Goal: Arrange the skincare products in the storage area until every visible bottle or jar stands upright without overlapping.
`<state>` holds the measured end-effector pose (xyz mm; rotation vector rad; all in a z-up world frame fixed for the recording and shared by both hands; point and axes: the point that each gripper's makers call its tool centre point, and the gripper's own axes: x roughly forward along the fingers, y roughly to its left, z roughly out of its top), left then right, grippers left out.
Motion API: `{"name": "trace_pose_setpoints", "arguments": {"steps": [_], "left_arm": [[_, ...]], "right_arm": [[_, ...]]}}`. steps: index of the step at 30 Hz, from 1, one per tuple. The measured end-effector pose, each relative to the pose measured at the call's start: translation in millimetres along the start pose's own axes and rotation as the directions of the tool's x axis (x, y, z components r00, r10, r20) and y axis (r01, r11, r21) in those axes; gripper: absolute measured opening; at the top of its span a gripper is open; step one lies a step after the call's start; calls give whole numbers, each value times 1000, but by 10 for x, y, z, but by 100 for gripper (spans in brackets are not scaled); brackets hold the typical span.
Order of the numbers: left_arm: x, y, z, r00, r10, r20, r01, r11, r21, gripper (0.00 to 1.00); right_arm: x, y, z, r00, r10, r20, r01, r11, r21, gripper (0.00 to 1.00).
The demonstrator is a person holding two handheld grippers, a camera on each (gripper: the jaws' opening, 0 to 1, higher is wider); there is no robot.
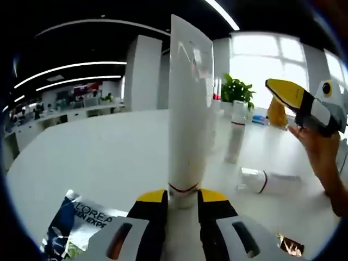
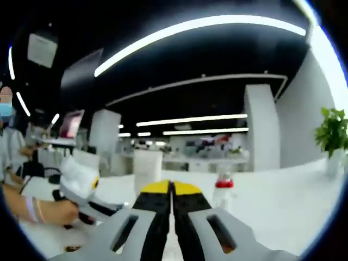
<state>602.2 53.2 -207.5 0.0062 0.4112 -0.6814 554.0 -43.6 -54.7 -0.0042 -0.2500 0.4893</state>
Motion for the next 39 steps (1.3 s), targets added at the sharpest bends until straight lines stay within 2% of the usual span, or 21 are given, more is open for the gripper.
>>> {"name": "trace_pose_setpoints", "arguments": {"steps": [3, 4, 5, 8, 12, 16, 20, 23, 28, 29, 30, 31, 33, 35, 37, 39], "left_arm": [[72, 45, -60, 999, 8, -46, -7, 1000, 31, 21], [102, 78, -14, 999, 15, -33, -13, 998, 61, 21], [107, 59, -25, 999, 12, -50, -9, 999, 47, 20], [122, 71, 45, 998, 6, -62, -2, 997, 72, 20], [162, 101, 67, 994, -36, -104, 47, 992, 113, 19], [244, 88, 92, 992, -98, -82, 109, 984, 138, 19], [352, 40, 129, 979, -188, -80, 198, 969, 150, 18], [439, 46, 164, 974, -202, -101, 220, 948, 229, 19], [557, 61, 187, 975, -176, -136, 211, 928, 306, 20], [575, 102, 177, 979, -136, -150, 182, 917, 355, 22], [568, 101, 153, 978, -126, -166, 181, 906, 383, 26], [578, 161, 235, 990, -69, -125, 114, 908, 403, 32], [562, 223, 274, 995, -10, -98, 50, 910, 412, 42], [518, 218, 253, 995, -5, -104, 49, 904, 425, 43], [492, 236, 239, 995, 1, -104, 43, 905, 422, 42], [481, 242, 206, 995, -3, -102, 43, 920, 390, 39]], "right_arm": [[-11, -10, 19, 1000, -7, 9, 7, 1000, 2, 0], [-10, -13, 21, 1000, -10, 10, 10, 1000, 2, 0], [-9, -13, 22, 1000, -12, 10, 12, 1000, 3, 0], [2, -11, 13, 1000, -11, 7, 11, 1000, 9, 0], [1, -3, 6, 1000, -9, 4, 9, 1000, 14, 0], [6, -29, 19, 1000, -18, 14, 18, 1000, 13, 0], [51, -101, -32, 1000, -31, -2, 31, 999, 42, 0], [55, -121, -27, 999, -34, 1, 34, 998, 55, 0], [71, -123, -24, 999, -32, 5, 32, 998, 52, 0], [68, -129, -33, 999, -32, 2, 32, 998, 52, 0], [67, -132, -37, 999, -32, 1, 32, 998, 52, 0], [67, -143, -41, 1000, -30, 3, 30, 998, 57, 0], [62, -172, -46, 999, -33, 5, 32, 997, 75, 0], [56, -194, -50, 999, -32, 6, 32, 994, 100, 0], [47, -200, -46, 999, -32, 11, 31, 993, 115, 0], [40, -191, -43, 999, -32, 13, 30, 992, 119, 0]]}}
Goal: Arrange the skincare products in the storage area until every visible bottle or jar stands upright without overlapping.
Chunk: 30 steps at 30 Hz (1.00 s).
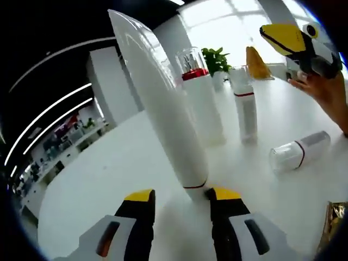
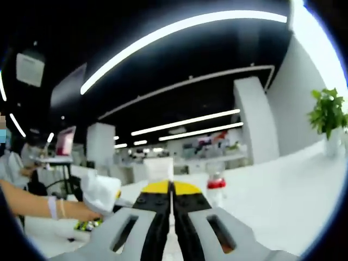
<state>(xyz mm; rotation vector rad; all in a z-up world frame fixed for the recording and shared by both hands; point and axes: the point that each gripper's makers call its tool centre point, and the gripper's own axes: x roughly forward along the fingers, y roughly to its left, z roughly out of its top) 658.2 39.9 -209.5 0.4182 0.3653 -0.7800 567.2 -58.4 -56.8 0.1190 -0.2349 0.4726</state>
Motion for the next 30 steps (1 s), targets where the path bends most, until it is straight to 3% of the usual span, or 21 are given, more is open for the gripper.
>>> {"name": "trace_pose_setpoints", "arguments": {"steps": [5, 11, 16, 24, 30], "left_arm": [[15, -63, -51, 999, -40, -2, 40, 993, -109, 28], [-13, -130, -70, 997, -71, -9, 69, 988, -139, 16], [-34, -109, -74, 998, -66, -18, 62, 983, -172, 14], [-55, -27, -54, 999, -44, -7, 41, 975, -219, 13], [-32, -24, 38, 999, -11, 34, 19, 966, -257, 13]], "right_arm": [[-16, -20, -16, 1000, 3, -3, -3, 1000, 15, 0], [-13, -59, 46, 999, 23, 27, -27, 991, 129, 0], [-54, -113, 78, 999, 22, 47, -30, 984, 174, 0], [-32, -97, 55, 999, 26, 39, -32, 984, 173, 0], [-25, -109, 49, 999, 23, 38, -29, 985, 172, 0]]}}
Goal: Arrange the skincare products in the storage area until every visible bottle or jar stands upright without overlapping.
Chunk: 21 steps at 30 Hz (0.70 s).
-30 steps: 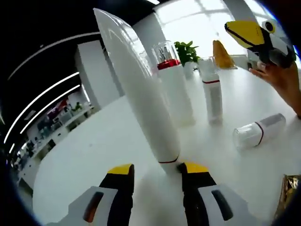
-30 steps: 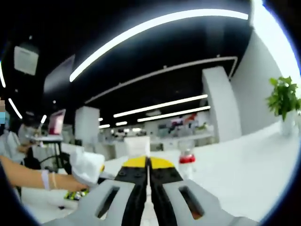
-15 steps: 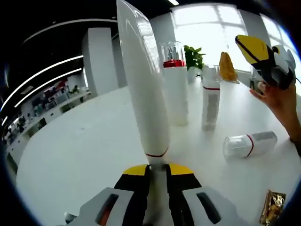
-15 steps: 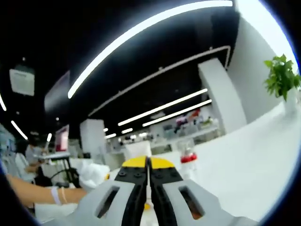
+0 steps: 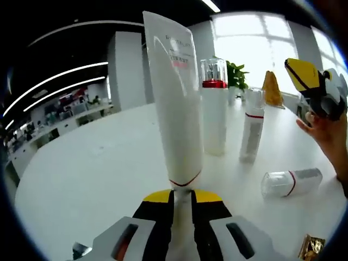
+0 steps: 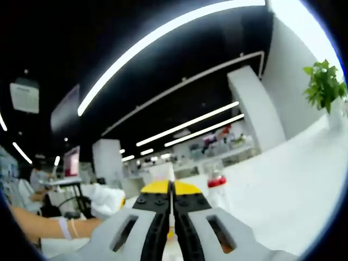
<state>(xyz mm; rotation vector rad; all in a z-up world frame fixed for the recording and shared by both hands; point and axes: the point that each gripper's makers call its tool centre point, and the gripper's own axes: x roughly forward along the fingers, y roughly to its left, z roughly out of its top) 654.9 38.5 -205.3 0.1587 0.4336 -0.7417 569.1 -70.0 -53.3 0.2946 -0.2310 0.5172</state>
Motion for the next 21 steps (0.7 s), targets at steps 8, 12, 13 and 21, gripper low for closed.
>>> {"name": "trace_pose_setpoints", "arguments": {"steps": [8, 12, 13, 21], "left_arm": [[50, 5, 17, 999, 38, 9, -37, 999, -15, 13], [85, 23, 29, 997, 75, 23, -74, 997, -25, 13], [86, 17, 28, 997, 79, 25, -78, 996, -31, 13], [114, 5, 29, 994, 110, 17, -109, 993, -45, 13]], "right_arm": [[0, -10, -2, 1000, -2, 0, 2, 1000, 0, 0], [-8, -21, -3, 1000, -4, 0, 4, 1000, 2, 0], [-9, -23, -4, 1000, -5, -1, 5, 1000, 3, 0], [-4, -13, -14, 1000, -4, -7, 4, 1000, -11, 0]]}}
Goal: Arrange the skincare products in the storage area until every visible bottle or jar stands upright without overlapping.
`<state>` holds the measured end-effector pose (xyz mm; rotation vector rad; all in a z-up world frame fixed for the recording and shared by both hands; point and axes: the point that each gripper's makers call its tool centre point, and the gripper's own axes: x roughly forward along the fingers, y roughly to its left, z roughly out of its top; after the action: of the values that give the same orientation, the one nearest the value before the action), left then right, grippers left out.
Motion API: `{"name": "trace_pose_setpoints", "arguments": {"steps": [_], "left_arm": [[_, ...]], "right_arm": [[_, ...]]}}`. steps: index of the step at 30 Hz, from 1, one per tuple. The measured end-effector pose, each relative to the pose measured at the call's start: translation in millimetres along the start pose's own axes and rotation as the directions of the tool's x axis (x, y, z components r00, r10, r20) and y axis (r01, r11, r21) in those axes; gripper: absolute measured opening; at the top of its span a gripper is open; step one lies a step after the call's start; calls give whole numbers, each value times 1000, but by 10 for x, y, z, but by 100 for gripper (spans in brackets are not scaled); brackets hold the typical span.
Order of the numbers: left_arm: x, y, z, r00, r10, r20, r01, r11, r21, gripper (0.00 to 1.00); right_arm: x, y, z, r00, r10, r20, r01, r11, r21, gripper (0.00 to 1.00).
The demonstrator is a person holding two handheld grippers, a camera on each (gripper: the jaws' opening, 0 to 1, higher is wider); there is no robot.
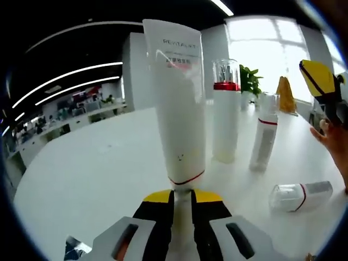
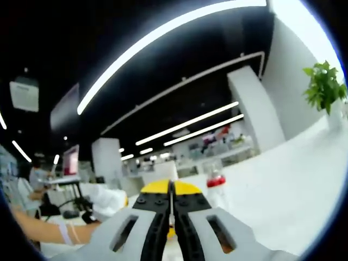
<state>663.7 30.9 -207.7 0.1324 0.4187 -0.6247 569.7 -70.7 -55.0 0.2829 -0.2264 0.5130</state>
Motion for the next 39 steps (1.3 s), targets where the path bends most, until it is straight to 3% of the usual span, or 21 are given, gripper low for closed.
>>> {"name": "trace_pose_setpoints", "arguments": {"steps": [9, 13, 15, 18, 19, 20, 21, 22, 24, 26, 29, 32, 35, 37, 39], "left_arm": [[40, 2, -29, 999, 47, -11, -48, 998, -33, 13], [-9, 3, -32, 999, 53, -8, -53, 998, -22, 13], [-65, 10, -35, 999, 50, -6, -50, 998, -25, 13], [-196, 56, -5, 998, 52, 25, -52, 999, -11, 15], [-230, 27, 59, 997, 22, 70, -19, 999, -36, 16], [-304, -42, 146, 990, -34, 134, 50, 992, -116, 18], [-343, -66, 187, 986, -54, 159, 80, 984, -162, 22], [-425, -106, 263, 975, -100, 201, 147, 960, -238, 26], [-543, -126, 350, 959, -133, 251, 212, 924, -319, 33], [-637, -121, 379, 949, -145, 279, 241, 905, -350, 40], [-737, -88, 329, 953, -128, 275, 223, 911, -348, 49], [-823, -6, 277, 958, -88, 272, 163, 950, -267, 57], [-914, 52, 169, 966, -15, 259, 41, 994, -98, 72], [-932, 61, 116, 969, 0, 249, -7, 1000, 25, 81], [-952, 85, 36, 974, 27, 226, -59, 989, 137, 90]], "right_arm": [[1, 6, -7, 1000, 5, 0, -5, 1000, 2, 0], [35, 100, -40, 999, 53, -11, -53, 999, 11, 0], [58, 156, -80, 997, 74, -28, -74, 997, 9, 4], [94, 288, -133, 989, 144, -42, -143, 989, 27, 17], [107, 312, -151, 987, 156, -48, -154, 987, 33, 23], [115, 333, -163, 985, 165, -51, -163, 986, 34, 27], [120, 347, -172, 984, 172, -56, -170, 985, 34, 29], [120, 356, -180, 983, 175, -60, -173, 984, 34, 31], [114, 368, -187, 982, 178, -60, -177, 984, 32, 34], [115, 356, -192, 983, 175, -56, -173, 985, 25, 37], [116, 355, -194, 982, 182, -44, -181, 983, 29, 46], [127, 372, -187, 982, 189, -29, -188, 982, 18, 58], [147, 426, -205, 978, 209, -26, -209, 978, -6, 71], [163, 493, -261, 971, 235, -44, -236, 972, -13, 80], [167, 573, -352, 963, 256, -89, -260, 965, -34, 87]]}}
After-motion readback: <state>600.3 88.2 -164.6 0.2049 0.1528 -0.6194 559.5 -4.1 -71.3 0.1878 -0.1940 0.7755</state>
